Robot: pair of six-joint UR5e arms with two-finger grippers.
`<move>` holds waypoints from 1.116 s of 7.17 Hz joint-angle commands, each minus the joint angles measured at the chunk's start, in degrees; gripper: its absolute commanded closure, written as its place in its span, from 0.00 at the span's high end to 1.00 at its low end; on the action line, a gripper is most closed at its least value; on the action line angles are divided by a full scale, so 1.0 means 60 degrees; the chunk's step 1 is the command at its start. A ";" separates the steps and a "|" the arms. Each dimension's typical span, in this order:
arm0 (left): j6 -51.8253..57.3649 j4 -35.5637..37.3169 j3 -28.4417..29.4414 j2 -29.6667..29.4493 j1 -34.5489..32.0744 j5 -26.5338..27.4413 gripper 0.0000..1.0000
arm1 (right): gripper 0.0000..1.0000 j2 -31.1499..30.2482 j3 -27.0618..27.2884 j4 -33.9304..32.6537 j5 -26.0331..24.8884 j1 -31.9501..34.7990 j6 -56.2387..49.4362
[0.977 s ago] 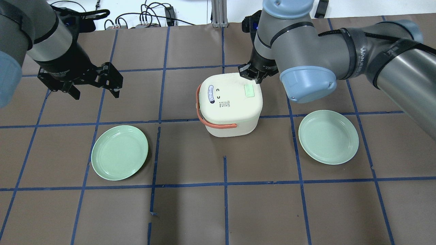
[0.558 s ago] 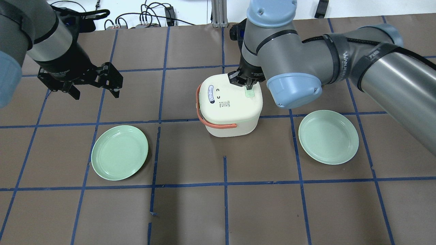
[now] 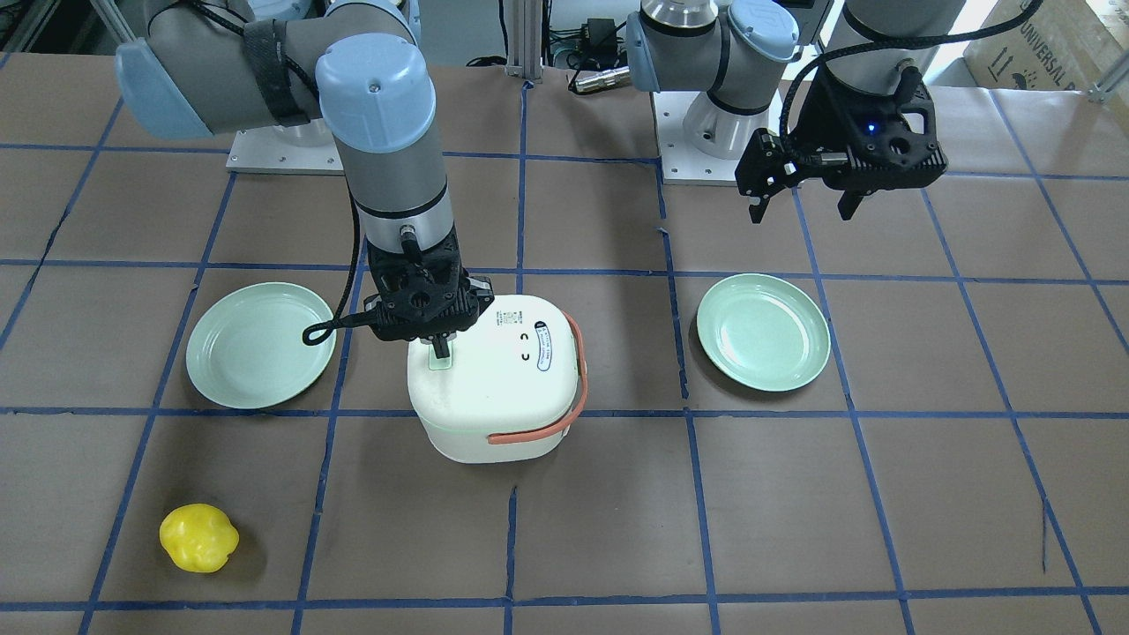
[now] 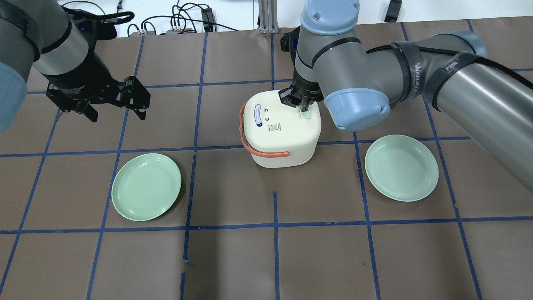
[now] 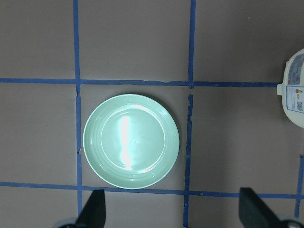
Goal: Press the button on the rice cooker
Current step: 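Press down on the green lid button with the right gripper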
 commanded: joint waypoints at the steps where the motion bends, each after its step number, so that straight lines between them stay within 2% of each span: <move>1: 0.0000 0.0006 0.0000 0.0000 0.0000 0.0000 1.00 | 0.10 -0.0009 0.0017 -0.0051 0.0052 -0.0215 -0.0053; 8: 0.0000 0.0006 0.0000 0.0000 0.0000 0.0000 1.00 | 0.09 0.0063 0.0119 -0.0168 -0.0007 -0.0128 0.0049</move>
